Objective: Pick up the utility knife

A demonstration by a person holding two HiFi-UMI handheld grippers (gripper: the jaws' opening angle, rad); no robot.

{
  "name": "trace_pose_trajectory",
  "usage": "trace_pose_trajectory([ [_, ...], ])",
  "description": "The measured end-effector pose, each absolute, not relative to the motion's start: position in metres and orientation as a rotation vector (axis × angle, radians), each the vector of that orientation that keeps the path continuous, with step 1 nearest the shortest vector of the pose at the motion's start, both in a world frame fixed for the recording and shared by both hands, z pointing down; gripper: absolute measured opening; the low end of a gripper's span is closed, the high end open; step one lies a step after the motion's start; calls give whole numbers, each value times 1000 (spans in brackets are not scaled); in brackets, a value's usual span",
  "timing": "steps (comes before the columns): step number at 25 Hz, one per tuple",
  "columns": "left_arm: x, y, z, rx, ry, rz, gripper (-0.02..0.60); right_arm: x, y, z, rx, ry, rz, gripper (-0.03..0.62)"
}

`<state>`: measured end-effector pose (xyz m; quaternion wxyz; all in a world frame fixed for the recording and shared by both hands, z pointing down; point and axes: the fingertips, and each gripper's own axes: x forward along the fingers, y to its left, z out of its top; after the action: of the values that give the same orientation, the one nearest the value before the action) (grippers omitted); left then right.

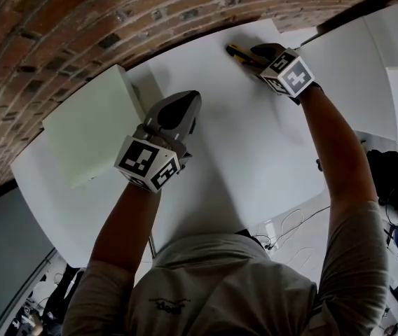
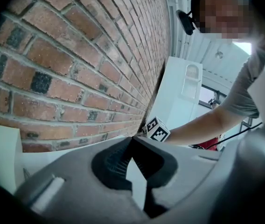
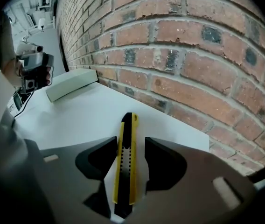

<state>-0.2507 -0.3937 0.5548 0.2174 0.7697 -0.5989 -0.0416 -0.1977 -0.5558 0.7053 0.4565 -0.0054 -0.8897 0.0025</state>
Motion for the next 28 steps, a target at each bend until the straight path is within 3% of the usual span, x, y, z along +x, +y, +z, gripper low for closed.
trace_pose_trajectory([
  [3,-249,-405,556,2144,-1647,-114,0,-199,-548,706,-99,-2153,-2,138],
  [5,-247,-411,557,2152,-1642,-113,0,-200,-545,707,-131,-2117,-29,127],
  [16,-235,-437,517,2223,-1640,-106,0,-176,-553,657,17,-2254,66,126],
  [28,-209,-465,402,2359,-1699,-118,0,-138,-563,513,180,-2513,157,126],
])
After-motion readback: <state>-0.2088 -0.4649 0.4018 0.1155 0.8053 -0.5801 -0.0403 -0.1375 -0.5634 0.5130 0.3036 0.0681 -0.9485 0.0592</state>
